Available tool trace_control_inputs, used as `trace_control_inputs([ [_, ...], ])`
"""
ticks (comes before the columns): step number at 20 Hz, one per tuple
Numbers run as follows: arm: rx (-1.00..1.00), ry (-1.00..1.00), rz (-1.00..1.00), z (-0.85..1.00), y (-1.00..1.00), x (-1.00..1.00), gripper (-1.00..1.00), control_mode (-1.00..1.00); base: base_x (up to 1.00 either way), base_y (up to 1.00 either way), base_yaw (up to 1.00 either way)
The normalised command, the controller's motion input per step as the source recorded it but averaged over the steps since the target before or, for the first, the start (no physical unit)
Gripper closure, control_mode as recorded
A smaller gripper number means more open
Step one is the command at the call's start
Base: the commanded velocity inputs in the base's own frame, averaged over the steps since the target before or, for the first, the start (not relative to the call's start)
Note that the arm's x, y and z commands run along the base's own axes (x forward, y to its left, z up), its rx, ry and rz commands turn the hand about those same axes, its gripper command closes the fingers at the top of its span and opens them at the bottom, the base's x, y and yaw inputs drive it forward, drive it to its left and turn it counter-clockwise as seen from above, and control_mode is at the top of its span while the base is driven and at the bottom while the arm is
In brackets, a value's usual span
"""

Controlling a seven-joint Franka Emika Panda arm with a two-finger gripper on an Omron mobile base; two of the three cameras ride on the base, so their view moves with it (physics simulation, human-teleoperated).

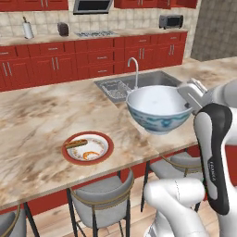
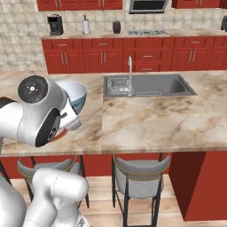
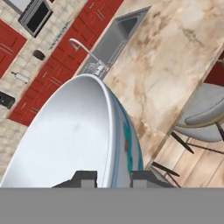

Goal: Take the smaller bowl and place it next to the appetizer plate on the dining counter , and place the larger bowl next to the plate with cooked food.

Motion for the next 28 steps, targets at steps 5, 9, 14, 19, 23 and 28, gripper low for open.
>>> trace_control_inputs([
  [5, -0.04, -0.01, 0.0, -0.4, 0.01, 0.46, 1.0, -1.0, 0.0, 0.0, 0.0],
  [9, -0.02, 0.0, 0.0, -0.36, 0.13, 0.38, 1.0, -1.0, 0.0, 0.0, 0.0],
  [14, -0.01, 0.0, 0.0, -0.32, 0.04, 0.43, 1.0, -1.0, 0.0, 0.0, 0.0],
  [19, -0.01, 0.0, 0.0, -0.29, 0.0, 0.43, 1.0, -1.0, 0.0, 0.0, 0.0],
  [23, 0.0, 0.0, 0.0, -0.32, 0.0, 0.39, 1.0, -1.0, 0.0, 0.0, 0.0],
  [28, 0.0, 0.0, 0.0, -0.46, 0.0, 0.45, 1.0, -1.0, 0.0, 0.0, 0.0],
])
